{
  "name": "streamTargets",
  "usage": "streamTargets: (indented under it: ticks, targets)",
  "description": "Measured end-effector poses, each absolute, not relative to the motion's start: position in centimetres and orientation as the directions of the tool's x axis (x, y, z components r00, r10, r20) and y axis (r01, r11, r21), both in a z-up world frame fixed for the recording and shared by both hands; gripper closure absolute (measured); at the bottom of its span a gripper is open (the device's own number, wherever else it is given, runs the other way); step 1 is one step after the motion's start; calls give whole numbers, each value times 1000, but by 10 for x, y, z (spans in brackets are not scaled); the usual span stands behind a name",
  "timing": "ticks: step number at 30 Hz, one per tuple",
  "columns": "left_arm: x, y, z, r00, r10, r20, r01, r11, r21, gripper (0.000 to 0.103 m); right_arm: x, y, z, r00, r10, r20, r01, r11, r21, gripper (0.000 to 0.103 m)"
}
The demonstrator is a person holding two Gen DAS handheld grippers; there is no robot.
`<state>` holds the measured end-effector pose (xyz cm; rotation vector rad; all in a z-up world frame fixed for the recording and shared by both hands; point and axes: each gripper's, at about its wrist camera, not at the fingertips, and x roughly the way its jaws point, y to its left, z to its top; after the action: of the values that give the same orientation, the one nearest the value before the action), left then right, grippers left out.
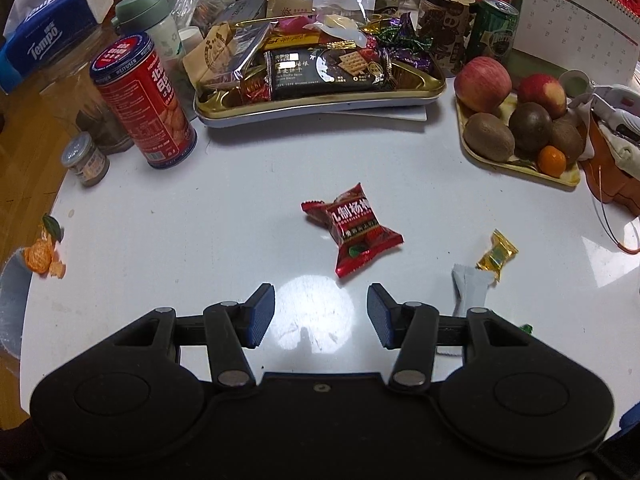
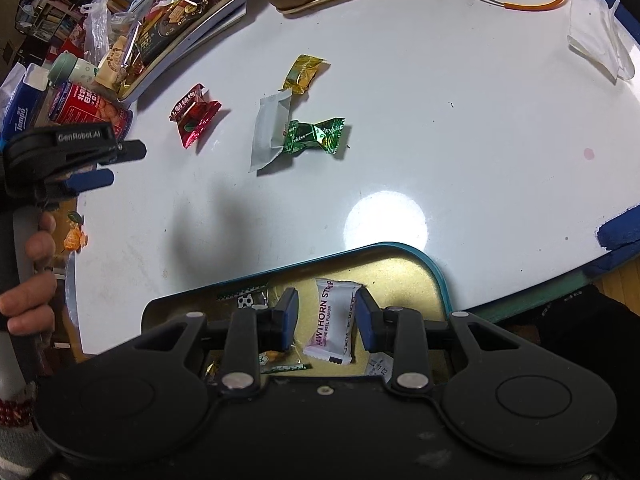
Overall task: Organize snacks
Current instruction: 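Grasp the gold-wrapped candy with the right tool and lift it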
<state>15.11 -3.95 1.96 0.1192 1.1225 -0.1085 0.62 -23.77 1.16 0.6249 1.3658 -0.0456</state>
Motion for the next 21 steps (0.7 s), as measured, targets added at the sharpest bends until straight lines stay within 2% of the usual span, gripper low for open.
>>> streamTargets:
  ticks: [8, 13, 18, 21]
  targets:
    - [175, -34, 2, 380, -43, -924, 106, 994, -3, 46, 12, -232, 9, 254, 219, -942, 373, 876, 305, 68]
    - [174, -42, 8, 418, 7, -908, 127, 990, 67, 46, 25, -236, 19, 306, 164, -938, 388, 878, 280, 68]
    - [171, -42, 19, 434, -33, -900, 165, 985, 43, 44, 57, -246, 38, 349, 150, -925, 396, 871, 290, 68]
    - [172, -40, 21, 445, -13, -896, 156, 986, 63, 44, 83, -249, 49, 394, 108, -913, 378, 886, 268, 68]
